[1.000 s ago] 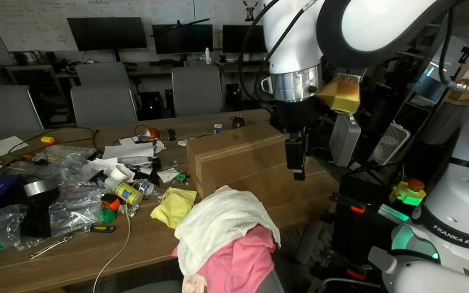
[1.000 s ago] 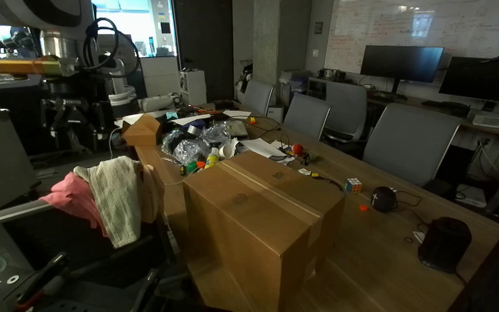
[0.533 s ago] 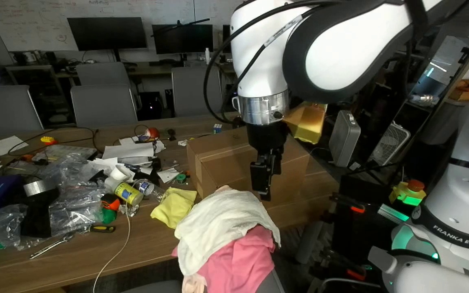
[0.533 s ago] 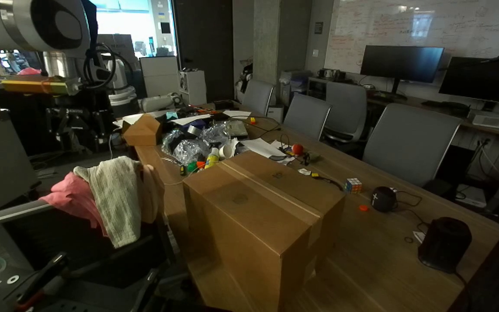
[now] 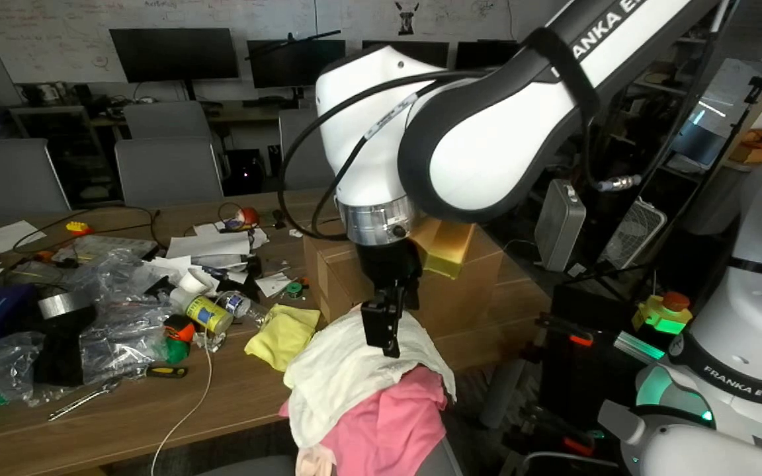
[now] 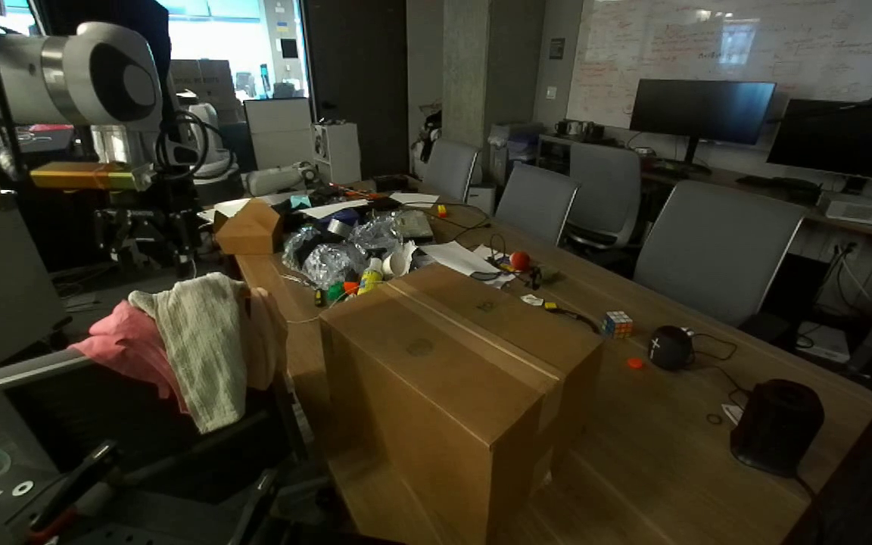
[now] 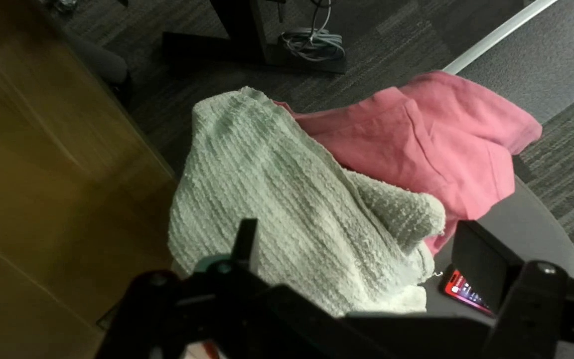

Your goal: Pick their clothes on the back rest of the chair and put them on the table

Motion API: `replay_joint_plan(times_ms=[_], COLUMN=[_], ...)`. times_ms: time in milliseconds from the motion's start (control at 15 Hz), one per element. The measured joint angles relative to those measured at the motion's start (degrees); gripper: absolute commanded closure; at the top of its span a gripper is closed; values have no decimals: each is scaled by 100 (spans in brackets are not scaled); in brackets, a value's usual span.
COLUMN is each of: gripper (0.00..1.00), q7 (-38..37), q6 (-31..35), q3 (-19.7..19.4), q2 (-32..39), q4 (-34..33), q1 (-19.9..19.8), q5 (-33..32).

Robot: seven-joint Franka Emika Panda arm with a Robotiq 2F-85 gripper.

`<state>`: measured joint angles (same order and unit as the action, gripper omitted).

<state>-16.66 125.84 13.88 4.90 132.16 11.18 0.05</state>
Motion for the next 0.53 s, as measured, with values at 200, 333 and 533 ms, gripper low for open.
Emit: replay_joint_plan(times_ms=[200, 333, 533], gripper=[0, 0, 0], q7=[-256, -371, -448], q6=[2, -6, -71], q3=[-7, -27, -93], q2=[502, 807, 1152], q4=[-335, -558, -844], q1=[170, 276, 416], q5=[-324, -491, -670])
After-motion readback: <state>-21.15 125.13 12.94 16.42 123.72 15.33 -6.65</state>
